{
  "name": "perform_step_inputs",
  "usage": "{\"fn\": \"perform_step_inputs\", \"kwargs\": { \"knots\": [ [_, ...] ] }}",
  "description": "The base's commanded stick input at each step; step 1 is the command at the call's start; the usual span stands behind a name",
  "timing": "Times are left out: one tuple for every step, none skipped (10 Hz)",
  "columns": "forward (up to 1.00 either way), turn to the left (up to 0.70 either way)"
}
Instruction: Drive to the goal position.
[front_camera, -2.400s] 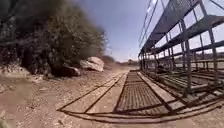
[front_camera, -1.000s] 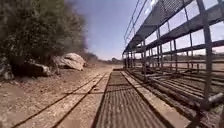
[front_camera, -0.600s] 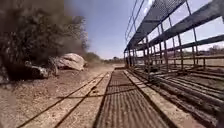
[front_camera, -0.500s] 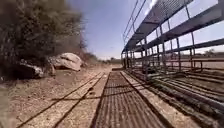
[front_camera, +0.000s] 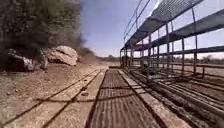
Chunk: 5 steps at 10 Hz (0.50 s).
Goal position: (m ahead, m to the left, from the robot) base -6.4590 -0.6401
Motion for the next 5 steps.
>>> {"fn": "perform_step_inputs", "kwargs": {
  "knots": [
    [0.69,0.00],
    [0.69,0.00],
    [0.69,0.00],
    [0.69,0.00],
    [0.69,0.00]
  ]
}}
